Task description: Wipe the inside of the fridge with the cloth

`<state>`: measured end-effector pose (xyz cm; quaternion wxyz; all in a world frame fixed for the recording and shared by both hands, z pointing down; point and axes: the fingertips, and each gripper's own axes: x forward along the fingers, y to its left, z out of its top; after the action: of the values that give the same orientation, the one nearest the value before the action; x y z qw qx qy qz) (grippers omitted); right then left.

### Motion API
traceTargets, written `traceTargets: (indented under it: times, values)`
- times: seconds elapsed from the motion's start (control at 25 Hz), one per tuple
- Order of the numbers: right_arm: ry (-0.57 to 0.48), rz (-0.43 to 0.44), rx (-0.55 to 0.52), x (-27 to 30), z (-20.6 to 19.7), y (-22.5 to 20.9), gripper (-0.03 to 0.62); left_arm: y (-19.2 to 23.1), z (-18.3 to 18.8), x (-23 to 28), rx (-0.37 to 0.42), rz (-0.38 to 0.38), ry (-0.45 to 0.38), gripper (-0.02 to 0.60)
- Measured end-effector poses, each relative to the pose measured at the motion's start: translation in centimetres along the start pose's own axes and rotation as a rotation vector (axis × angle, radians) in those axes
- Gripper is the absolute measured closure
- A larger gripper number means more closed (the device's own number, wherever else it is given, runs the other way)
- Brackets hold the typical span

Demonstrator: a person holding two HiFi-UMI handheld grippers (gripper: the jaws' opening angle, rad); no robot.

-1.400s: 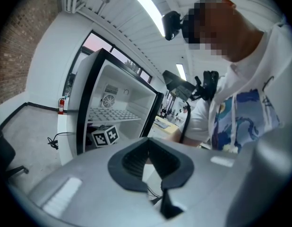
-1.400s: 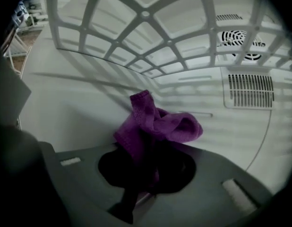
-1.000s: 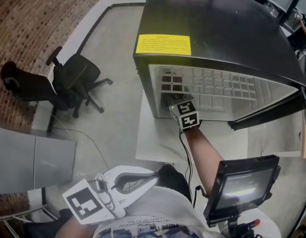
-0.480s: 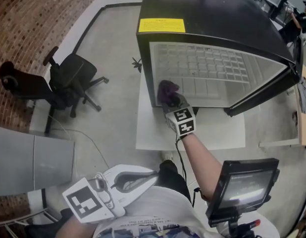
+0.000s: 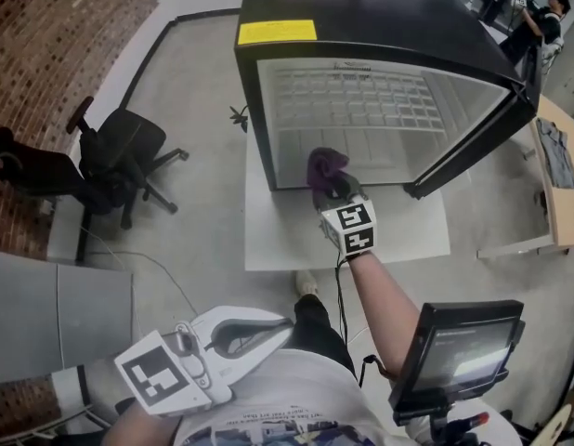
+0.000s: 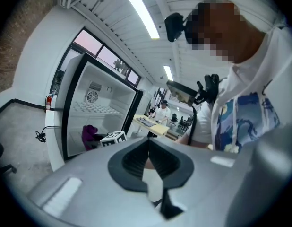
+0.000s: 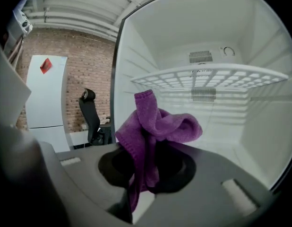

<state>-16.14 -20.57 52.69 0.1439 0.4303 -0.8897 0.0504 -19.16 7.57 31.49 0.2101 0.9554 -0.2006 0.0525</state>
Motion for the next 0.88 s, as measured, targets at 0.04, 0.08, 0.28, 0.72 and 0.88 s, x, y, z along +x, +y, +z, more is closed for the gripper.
traceTargets:
  times: [0.04, 0.08, 0.28, 0.72, 0.88]
  values:
    - [0.0, -0.031, -0.004, -0.6, 0.2, -1.5, 0.516, -0.2, 0.1, 0.4, 0.006, -0.008, 0.001, 0.575]
    - [0.001, -0.065, -0.01, -1.3, 0.3, -3.1, 0.516, -0.3, 0.1, 0.7, 0.011, -0.017, 0.002, 0.575]
    - [0.037, -0.218, -0.049, -2.8, 1.0, -10.3, 0.516, 0.0, 1.1, 1.6, 0.023, -0.054, 0.001, 0.575]
    - [0.162, -0.371, -0.101, -0.8, 1.0, -20.5, 0.516, 2.0, 3.6, 5.9, 0.038, -0.064, 0.009, 0.575]
    - [0.22, -0.374, -0.114, 1.1, -0.1, -22.0, 0.516, 3.2, 4.1, 7.0, 0.025, -0.032, 0.012, 0.575]
